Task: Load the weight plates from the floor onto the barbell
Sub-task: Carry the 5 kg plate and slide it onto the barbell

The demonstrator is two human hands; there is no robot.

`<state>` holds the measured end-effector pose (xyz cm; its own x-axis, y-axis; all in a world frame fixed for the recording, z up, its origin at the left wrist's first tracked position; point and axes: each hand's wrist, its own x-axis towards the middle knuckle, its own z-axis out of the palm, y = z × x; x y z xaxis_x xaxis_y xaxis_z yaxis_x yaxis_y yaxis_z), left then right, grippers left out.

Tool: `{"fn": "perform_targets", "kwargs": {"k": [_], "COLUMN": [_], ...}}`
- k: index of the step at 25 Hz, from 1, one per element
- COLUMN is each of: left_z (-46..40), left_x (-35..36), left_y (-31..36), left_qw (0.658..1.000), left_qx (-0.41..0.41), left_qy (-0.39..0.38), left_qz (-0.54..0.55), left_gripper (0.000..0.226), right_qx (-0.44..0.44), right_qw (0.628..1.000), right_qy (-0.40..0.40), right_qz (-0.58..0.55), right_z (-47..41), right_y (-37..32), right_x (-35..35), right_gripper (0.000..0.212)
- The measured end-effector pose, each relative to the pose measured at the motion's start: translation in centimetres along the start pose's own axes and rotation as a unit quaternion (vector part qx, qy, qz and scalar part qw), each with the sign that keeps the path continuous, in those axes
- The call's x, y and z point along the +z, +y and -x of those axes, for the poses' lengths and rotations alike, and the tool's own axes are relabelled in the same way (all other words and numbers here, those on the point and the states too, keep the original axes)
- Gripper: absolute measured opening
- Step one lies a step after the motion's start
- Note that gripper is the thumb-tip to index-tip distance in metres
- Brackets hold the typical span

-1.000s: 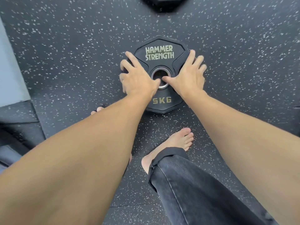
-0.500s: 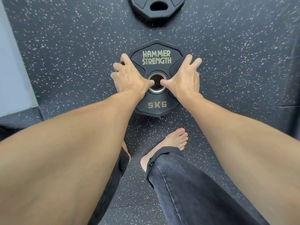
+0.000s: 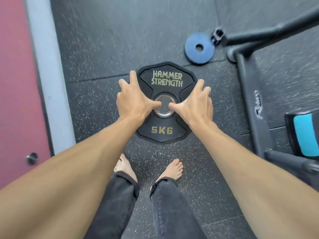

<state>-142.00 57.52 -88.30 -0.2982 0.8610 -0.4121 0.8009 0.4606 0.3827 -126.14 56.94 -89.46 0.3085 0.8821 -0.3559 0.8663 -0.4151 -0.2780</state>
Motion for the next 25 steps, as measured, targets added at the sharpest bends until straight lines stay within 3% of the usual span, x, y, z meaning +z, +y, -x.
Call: {"fn": "perform_targets", "kwargs": {"k": [6, 12, 15, 20, 25], "left_z": [8.9, 15.5, 18.9, 25.4, 32.1], "left_x": [-21.0, -37.8, -44.2, -53.1, -60.5], "left_y": [10.5, 18.5, 21.1, 24.1, 25.9], "left_qw": [0.992, 0.965, 0.937, 0.894, 0.823], "left_qx": [0.096, 0.228, 0.302, 0.385, 0.489], "left_qy": [0.064, 0.099, 0.135, 0.157, 0.186], "left_qz": [0.049, 0.088, 0.115, 0.168, 0.22], "left_gripper": [0.096, 0.091, 0.093, 0.099, 0.102], "right_qx": [-0.046, -0.032, -0.036, -0.042, -0.034], "right_qw": [0.989, 0.953, 0.925, 0.883, 0.836], "right_qy": [0.108, 0.25, 0.331, 0.432, 0.514], "right_qz": [-0.09, -0.167, -0.181, -0.178, -0.192], "right_z": [8.2, 16.2, 20.2, 28.0, 36.6], "right_y": [-6.1, -11.6, -13.5, -15.6, -16.8], "right_x": [-23.4, -39.9, -46.2, -55.7, -62.6], "right_gripper": [0.106, 0.105, 0.1, 0.113, 0.118]}}
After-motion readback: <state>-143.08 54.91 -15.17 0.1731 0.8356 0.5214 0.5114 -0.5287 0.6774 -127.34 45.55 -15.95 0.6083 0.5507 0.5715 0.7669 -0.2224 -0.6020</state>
